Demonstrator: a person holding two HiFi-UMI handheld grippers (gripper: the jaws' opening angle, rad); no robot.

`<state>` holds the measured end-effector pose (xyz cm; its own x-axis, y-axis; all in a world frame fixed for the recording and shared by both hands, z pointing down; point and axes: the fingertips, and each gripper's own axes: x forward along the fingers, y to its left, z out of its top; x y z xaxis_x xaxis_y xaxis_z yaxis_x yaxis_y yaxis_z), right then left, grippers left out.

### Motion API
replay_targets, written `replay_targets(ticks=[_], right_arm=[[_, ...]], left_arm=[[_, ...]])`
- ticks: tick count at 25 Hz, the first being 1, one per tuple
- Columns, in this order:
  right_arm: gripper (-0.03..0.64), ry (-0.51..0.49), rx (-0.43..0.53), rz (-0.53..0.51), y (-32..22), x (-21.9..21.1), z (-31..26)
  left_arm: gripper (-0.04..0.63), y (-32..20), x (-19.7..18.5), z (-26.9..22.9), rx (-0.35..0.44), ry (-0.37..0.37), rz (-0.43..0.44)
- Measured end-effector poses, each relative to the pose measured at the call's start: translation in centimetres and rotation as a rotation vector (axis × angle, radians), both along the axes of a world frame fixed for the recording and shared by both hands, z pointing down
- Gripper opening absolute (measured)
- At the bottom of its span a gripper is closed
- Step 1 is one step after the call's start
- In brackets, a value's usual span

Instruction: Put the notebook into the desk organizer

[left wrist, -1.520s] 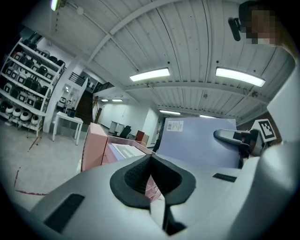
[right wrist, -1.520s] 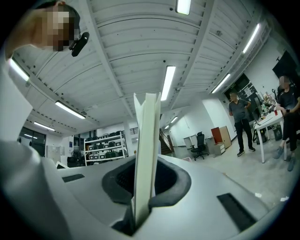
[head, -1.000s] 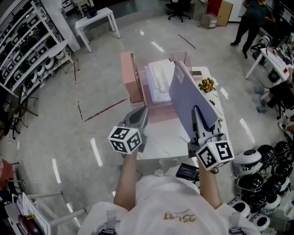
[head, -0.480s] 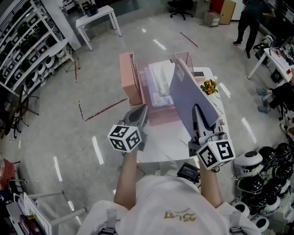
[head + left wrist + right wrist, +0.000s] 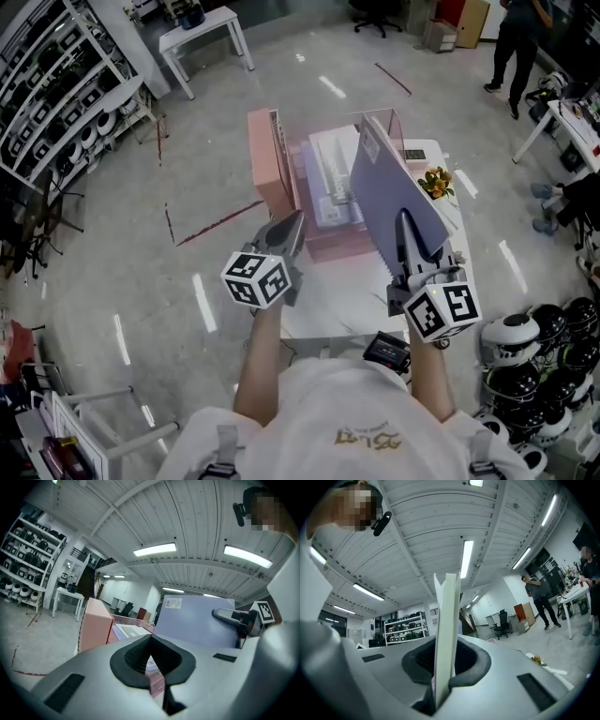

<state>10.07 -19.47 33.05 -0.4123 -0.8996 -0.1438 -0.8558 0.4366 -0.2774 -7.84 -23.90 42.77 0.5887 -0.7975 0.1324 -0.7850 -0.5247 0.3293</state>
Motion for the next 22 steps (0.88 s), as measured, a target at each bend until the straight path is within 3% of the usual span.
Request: replay_targets(ticks=[22], right_arm=[[0.040,0.045,-0.013,-0.003,-8.6,-1.5,1.1]], left_arm=[[0.012,-5.5,-0.6,2.0,-0.049,-0.025,-0.009]])
